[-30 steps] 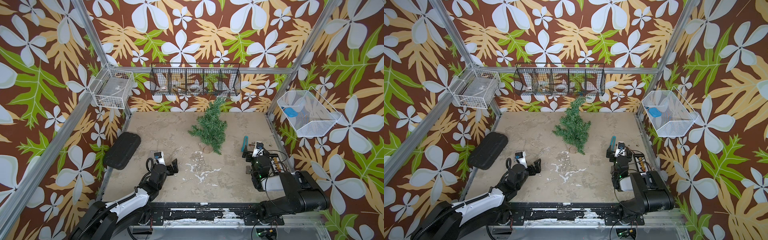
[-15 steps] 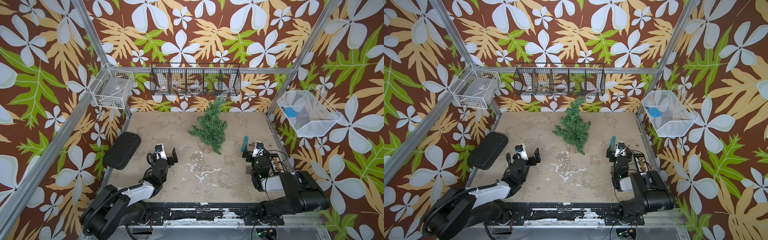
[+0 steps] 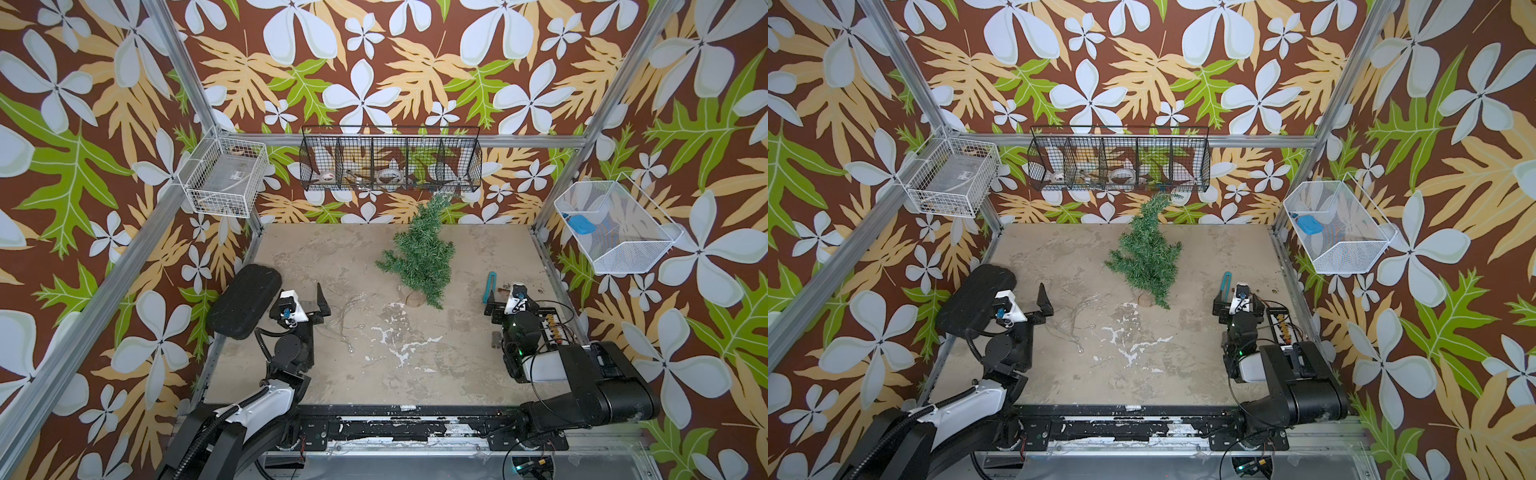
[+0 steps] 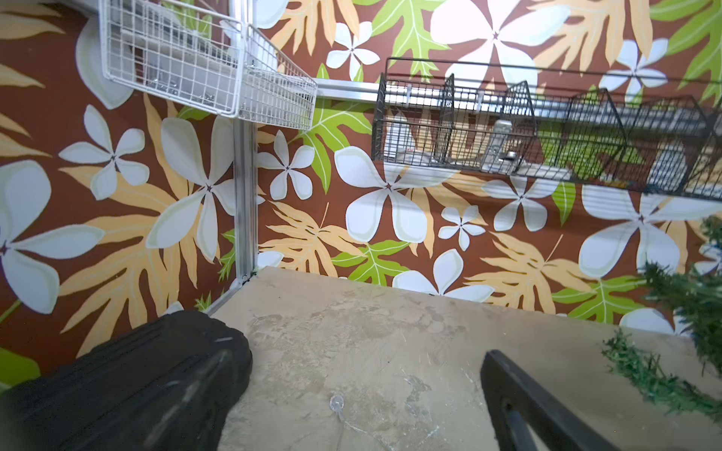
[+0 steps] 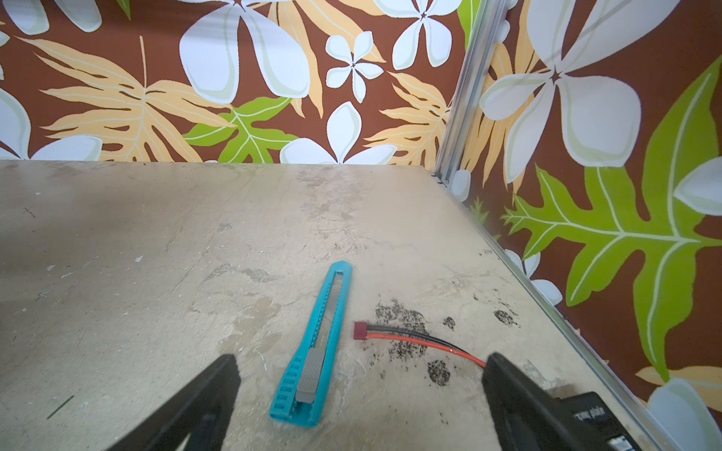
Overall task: Remove string lights from the small christmas tree
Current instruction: Reset both arms
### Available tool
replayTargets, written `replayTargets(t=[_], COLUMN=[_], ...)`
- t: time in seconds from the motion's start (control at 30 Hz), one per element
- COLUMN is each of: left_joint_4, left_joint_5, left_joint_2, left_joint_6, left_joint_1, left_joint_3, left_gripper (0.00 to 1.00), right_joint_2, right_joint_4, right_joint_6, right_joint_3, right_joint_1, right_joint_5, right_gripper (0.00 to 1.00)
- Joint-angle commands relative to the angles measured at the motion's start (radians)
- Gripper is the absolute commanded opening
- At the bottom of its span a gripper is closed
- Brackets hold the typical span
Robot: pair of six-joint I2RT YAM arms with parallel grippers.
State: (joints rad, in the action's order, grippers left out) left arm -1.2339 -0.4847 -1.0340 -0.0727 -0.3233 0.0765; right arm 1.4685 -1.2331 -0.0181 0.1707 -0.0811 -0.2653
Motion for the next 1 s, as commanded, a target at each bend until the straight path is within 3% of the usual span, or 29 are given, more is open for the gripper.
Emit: replayTargets(t=[0.0, 0.07, 0.2, 0.4, 0.47, 0.63, 0.67, 0.73, 0.8, 0.9, 0.97], left_joint_4=[0.015, -0.032, 0.048, 0.112, 0.005, -0.272, -0.303, -0.272, -0.381, -0.112, -0.178], left_joint_5=[0.042, 0.071, 0.132, 0.183, 0.179, 0.099, 0.048, 0.062, 0.046, 0.072, 0.067], left_joint_2=[-0.071, -0.132, -0.149, -0.094, -0.157, -0.378, -0.389, -0.384, -0.487, -0.407, -0.436], left_joint_6=[-0.105, -0.093, -0.087, -0.031, 0.017, -0.029, 0.0, 0.066, 0.037, 0.108, 0.093], left_joint_1=[0.04, 0.074, 0.092, 0.091, 0.09, 0.088, 0.092, 0.125, 0.133, 0.164, 0.171], left_joint_3=[0.008, 0.016, 0.067, 0.026, -0.022, -0.03, -0.037, -0.047, -0.025, 0.042, 0.037], left_gripper=[1.0, 1.0, 1.0, 1.0, 1.0, 1.0, 1.0, 1.0, 1.0, 1.0, 1.0], right_joint_2=[-0.001, -0.001, -0.002, 0.0, 0.0, 0.001, 0.0, 0.001, 0.001, 0.0, 0.0], right_joint_4=[-0.023, -0.023, -0.023, -0.024, -0.023, -0.023, -0.023, -0.024, -0.023, -0.023, -0.022], right_joint_6=[0.006, 0.006, 0.006, 0.006, 0.006, 0.006, 0.006, 0.006, 0.006, 0.007, 0.006], right_joint_3=[0.003, 0.003, 0.003, 0.003, 0.002, 0.003, 0.003, 0.003, 0.003, 0.003, 0.003], right_joint_1=[0.0, 0.0, 0.0, 0.0, 0.0, 0.0, 0.0, 0.0, 0.0, 0.0, 0.0], right_joint_5=[-0.001, -0.002, -0.002, -0.001, -0.001, -0.001, -0.001, -0.002, -0.002, -0.002, -0.001], right_gripper=[1.0, 1.0, 1.0, 1.0, 1.0, 1.0, 1.0, 1.0, 1.0, 1.0, 1.0])
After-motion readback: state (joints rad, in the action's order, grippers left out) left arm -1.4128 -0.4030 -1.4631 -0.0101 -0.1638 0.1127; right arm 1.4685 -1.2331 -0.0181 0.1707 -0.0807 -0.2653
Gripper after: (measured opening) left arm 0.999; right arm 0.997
